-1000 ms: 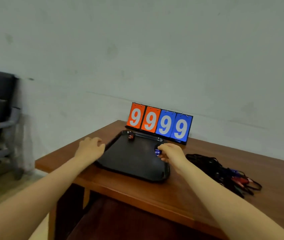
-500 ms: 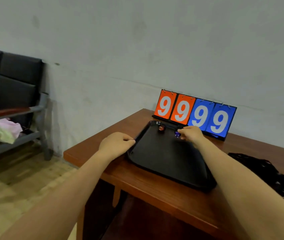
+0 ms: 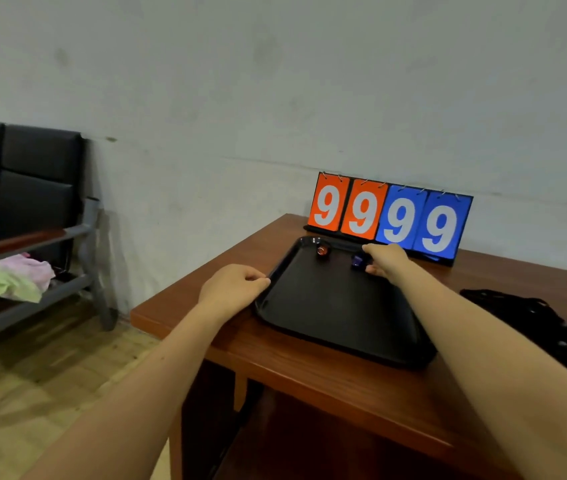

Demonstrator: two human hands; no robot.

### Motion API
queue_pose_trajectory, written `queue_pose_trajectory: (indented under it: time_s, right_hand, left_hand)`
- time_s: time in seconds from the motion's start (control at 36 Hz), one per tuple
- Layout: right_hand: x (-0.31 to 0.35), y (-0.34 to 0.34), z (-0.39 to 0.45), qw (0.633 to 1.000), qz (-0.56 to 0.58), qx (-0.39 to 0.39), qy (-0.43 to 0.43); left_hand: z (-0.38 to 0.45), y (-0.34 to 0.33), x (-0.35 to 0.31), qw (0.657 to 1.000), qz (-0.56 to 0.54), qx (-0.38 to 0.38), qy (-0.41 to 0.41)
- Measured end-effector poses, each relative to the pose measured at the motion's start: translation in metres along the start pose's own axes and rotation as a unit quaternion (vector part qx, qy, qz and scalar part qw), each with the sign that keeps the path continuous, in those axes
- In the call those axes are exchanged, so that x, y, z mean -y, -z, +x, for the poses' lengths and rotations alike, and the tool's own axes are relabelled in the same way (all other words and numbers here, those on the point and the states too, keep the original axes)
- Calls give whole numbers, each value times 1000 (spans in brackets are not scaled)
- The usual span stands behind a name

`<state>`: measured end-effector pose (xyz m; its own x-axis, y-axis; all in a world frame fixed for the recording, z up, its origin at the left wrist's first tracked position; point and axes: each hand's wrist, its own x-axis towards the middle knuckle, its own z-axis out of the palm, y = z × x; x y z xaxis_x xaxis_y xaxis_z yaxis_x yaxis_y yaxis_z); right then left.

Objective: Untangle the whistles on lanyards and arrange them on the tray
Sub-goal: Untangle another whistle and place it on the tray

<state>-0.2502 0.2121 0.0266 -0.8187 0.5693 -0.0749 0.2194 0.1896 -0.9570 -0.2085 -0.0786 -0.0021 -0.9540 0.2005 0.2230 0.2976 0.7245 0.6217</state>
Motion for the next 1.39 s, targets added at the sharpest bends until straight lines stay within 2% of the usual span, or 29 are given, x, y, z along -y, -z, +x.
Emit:
queue_pose_trajectory:
  time_s: [0.11, 0.25, 0.33, 0.44, 0.61, 0.86, 1.06, 1.19, 1.31, 1.39]
  right_hand:
    - [-1, 26, -30, 998, -36, 4, 56]
    - [-5, 87, -75, 982, -95, 57, 151]
    - [-11, 123, -95, 972, -112, 59, 199]
    - [-22, 183, -112, 962, -132, 15, 238]
    - [-53, 241, -110, 967, -116, -64, 218]
    - [-99, 293, -99, 948, -203, -84, 229]
    - [-124, 306, -90, 938, -199, -84, 270]
    - [-127, 316, -77, 955, -116, -147, 230]
    - [-134, 324, -68, 950, -191, -184, 167]
    - [-135, 327, -64, 941, -259, -179, 125]
  left_hand:
    - [-3, 1, -2, 1000, -6, -1, 0]
    - [-18, 7, -16, 989, -103, -95, -34]
    - [-22, 6, -25, 991, -45, -115, -52]
    - [-23, -10, -80, 990, -11, -102, -93]
    - [-33, -61, -171, 984, -64, -15, -167]
    - [-63, -159, -264, 955, -43, 108, -272]
    - [-76, -209, -303, 930, 89, 119, -335]
    - [-68, -232, -317, 927, 82, 104, -352]
    - [-56, -240, -320, 936, 65, 88, -334]
    - [-46, -242, -319, 947, 64, 60, -309]
